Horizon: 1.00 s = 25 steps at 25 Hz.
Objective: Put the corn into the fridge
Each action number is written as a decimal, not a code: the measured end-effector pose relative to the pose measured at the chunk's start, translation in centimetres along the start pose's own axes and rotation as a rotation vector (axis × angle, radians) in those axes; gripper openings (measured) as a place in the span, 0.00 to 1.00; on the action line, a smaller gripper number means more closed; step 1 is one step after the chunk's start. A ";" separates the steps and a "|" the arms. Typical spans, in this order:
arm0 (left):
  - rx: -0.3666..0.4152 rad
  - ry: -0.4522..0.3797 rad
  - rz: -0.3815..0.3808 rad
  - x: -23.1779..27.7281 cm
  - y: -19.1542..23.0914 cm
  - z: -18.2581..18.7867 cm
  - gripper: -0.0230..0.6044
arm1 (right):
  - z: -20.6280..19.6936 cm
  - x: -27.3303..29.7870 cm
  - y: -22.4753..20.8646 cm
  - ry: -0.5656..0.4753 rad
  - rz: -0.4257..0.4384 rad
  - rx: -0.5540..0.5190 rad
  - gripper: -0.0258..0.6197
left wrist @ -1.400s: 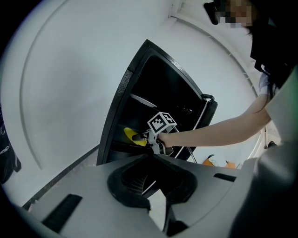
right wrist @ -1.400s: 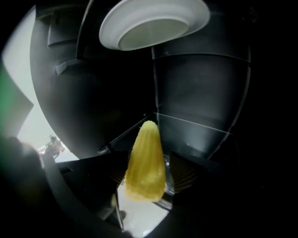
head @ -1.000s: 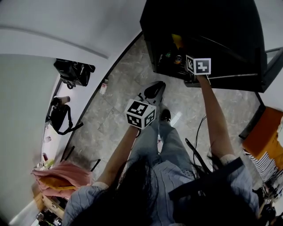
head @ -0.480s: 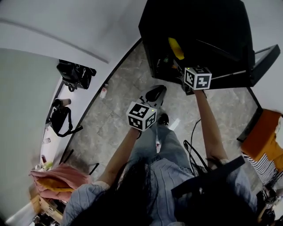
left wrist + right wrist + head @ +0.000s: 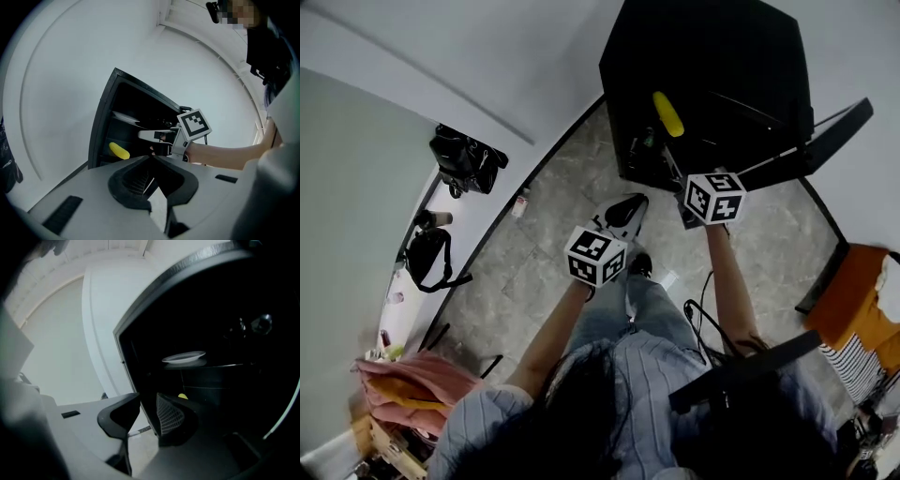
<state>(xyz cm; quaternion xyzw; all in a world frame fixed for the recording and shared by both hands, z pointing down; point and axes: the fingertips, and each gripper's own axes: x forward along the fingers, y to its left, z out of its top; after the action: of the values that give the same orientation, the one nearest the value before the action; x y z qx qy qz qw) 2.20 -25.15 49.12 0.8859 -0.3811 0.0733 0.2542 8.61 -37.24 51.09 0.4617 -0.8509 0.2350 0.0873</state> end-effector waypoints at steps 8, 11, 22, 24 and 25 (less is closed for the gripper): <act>-0.008 -0.068 0.006 -2.6 -2.7 1.7 0.09 | 0.9 -4.9 3.7 -0.040 0.029 0.042 0.20; -0.016 -0.088 0.013 -3.6 -3.9 2.0 0.09 | 0.5 -6.7 4.6 -0.041 0.022 0.033 0.20; -0.012 -0.110 0.060 -5.6 -7.1 1.3 0.09 | -0.9 -12.9 7.4 -0.059 0.060 0.056 0.20; -0.004 -0.111 0.066 -5.9 -7.6 1.3 0.09 | -1.0 -13.5 7.6 -0.062 0.059 0.044 0.20; 0.000 -0.109 0.069 -6.1 -7.8 1.3 0.09 | -1.0 -13.8 7.6 -0.065 0.054 0.035 0.20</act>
<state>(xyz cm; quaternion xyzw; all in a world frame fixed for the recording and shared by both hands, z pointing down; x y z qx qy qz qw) 3.39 -17.44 42.95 0.8750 -0.4245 0.0333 0.2303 9.94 -22.94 44.51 0.4475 -0.8611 0.2369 0.0455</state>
